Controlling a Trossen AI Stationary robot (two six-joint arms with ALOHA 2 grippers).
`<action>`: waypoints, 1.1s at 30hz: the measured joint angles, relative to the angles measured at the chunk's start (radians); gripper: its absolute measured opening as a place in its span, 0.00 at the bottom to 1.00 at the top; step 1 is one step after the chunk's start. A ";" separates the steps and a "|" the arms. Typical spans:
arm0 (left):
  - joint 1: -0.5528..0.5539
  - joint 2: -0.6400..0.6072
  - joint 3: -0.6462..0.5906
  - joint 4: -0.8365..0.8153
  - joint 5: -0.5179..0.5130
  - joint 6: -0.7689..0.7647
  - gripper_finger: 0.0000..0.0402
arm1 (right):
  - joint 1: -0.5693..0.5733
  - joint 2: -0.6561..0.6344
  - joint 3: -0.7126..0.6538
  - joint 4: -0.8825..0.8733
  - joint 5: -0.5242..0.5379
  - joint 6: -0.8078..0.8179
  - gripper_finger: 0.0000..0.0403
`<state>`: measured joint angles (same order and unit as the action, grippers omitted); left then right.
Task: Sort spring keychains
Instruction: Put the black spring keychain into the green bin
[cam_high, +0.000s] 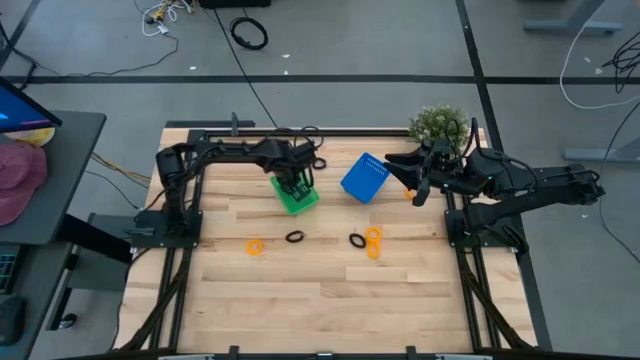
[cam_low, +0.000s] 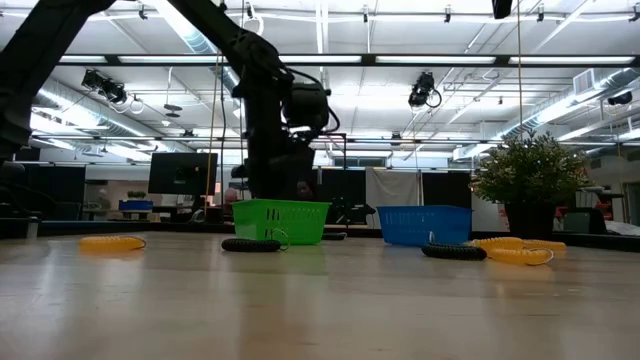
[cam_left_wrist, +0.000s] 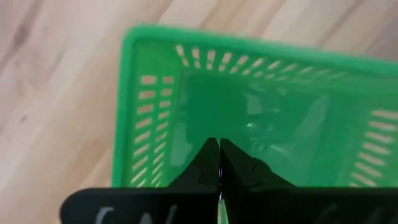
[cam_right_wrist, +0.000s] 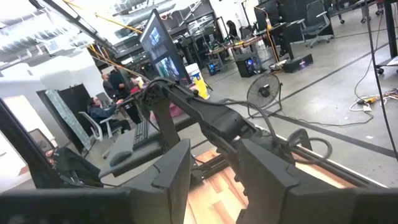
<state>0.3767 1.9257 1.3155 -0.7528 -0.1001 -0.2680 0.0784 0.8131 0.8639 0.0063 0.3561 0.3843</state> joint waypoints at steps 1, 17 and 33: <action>0.000 0.008 0.000 0.005 0.000 0.000 0.00 | 0.000 0.000 0.000 0.000 0.000 0.000 0.35; 0.009 0.019 0.000 0.064 -0.043 0.038 0.01 | 0.000 0.000 0.000 0.001 0.000 0.000 0.35; 0.020 0.025 0.000 0.081 0.017 0.084 0.02 | 0.000 0.000 0.000 0.001 0.000 0.000 0.35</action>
<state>0.3965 1.9502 1.3159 -0.6722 -0.0834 -0.1841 0.0784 0.8127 0.8639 0.0071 0.3561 0.3843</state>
